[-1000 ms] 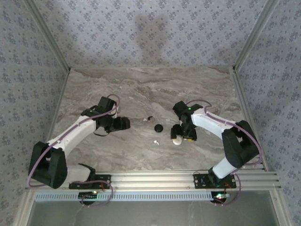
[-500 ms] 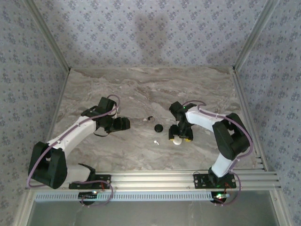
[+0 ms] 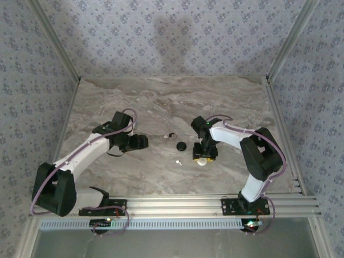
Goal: Insert the wireless bluetooth earbuds into the charging case
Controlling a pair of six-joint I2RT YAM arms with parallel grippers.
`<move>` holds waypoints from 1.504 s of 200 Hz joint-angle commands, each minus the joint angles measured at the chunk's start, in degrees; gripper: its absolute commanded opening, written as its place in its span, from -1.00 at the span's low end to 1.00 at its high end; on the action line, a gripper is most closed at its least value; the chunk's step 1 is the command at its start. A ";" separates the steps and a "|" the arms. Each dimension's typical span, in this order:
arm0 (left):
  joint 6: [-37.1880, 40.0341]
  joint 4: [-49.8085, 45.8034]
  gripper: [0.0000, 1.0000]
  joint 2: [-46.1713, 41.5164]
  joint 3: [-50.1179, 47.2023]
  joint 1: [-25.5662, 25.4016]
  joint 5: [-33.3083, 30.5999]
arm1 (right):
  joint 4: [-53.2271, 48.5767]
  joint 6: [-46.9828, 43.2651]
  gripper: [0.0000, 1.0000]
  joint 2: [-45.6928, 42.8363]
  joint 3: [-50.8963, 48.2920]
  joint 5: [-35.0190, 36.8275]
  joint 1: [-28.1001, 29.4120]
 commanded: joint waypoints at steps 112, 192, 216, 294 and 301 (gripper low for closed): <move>18.60 37.48 0.19 -17.12 -16.77 -7.52 5.15 | 33.13 19.59 -0.01 -21.95 -9.67 -12.58 -2.50; 29.88 54.61 0.06 -22.52 -24.39 -13.62 8.34 | 58.29 30.50 -0.02 -22.09 -12.84 -15.07 2.72; 29.04 57.21 0.06 -21.50 -24.45 -14.02 9.48 | 64.07 31.82 -0.02 -21.71 -14.27 -14.30 4.93; 25.58 65.09 0.05 -19.81 -25.40 -14.64 9.12 | 73.21 33.97 -0.02 -21.80 -17.26 -13.21 8.55; 25.36 65.65 0.06 -19.73 -25.57 -14.63 8.98 | 73.56 34.00 -0.02 -21.96 -17.35 -13.29 8.73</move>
